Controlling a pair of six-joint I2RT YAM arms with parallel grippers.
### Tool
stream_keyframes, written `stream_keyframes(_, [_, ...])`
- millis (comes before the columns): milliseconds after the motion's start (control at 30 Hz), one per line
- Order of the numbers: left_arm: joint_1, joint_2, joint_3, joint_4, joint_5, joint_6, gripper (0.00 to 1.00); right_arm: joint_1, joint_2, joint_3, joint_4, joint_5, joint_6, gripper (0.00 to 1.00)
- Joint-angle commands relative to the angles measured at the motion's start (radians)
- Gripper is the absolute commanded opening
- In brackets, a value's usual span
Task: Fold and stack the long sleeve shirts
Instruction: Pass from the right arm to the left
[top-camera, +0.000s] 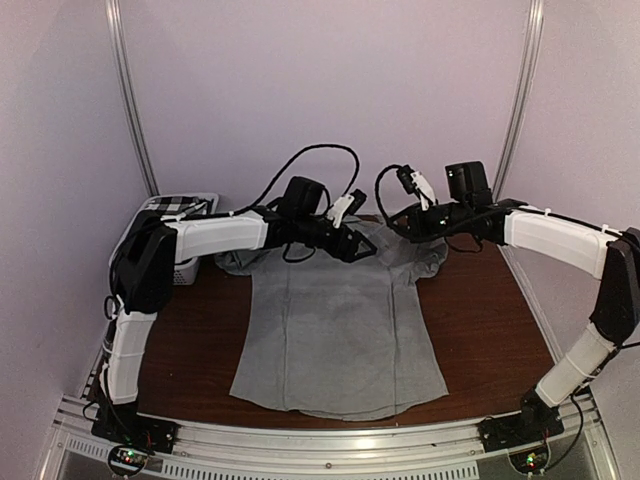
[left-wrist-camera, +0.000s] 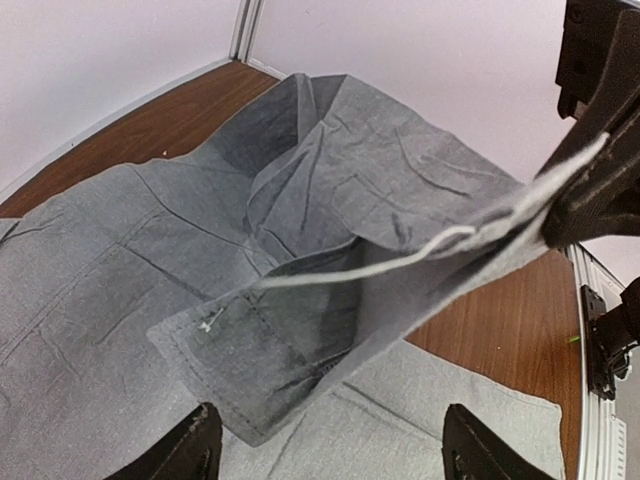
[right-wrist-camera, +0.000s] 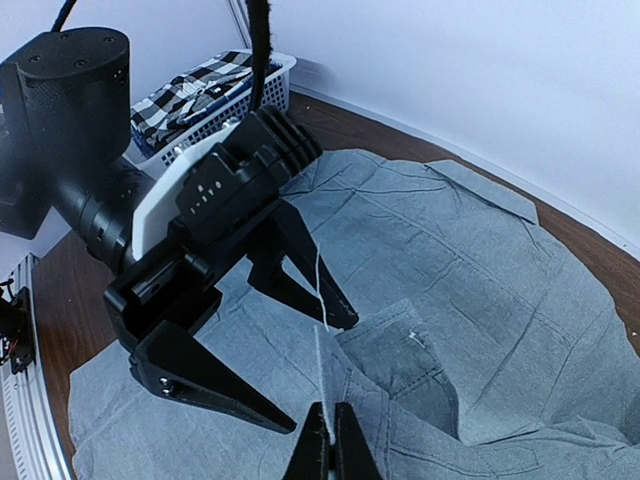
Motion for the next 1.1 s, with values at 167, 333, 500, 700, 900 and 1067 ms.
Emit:
stream_keyframes(167, [-0.006,0.006,-0.009,0.067,-0.075,-0.023,0.76,0.006,-0.048,-0.009,-0.028,0.013,-0.03,0.0])
stream_keyframes(333, [-0.006,0.005,-0.028,0.107,-0.034,-0.06,0.78,0.006,-0.05,-0.014,-0.031,0.018,-0.032,0.0])
stream_keyframes(500, [-0.006,0.016,-0.027,0.112,-0.001,-0.092,0.79,0.004,-0.05,-0.013,-0.026,0.008,-0.029,0.0])
stream_keyframes(700, [-0.01,0.042,-0.001,0.112,0.036,-0.127,0.76,0.005,-0.042,-0.003,-0.018,0.012,-0.022,0.0])
stream_keyframes(900, [-0.013,0.044,-0.004,0.146,0.045,-0.146,0.64,0.005,-0.038,0.005,-0.021,0.017,-0.021,0.0])
stream_keyframes(1067, [-0.013,0.044,-0.002,0.157,0.049,-0.163,0.49,0.007,-0.039,0.008,-0.025,0.026,-0.021,0.0])
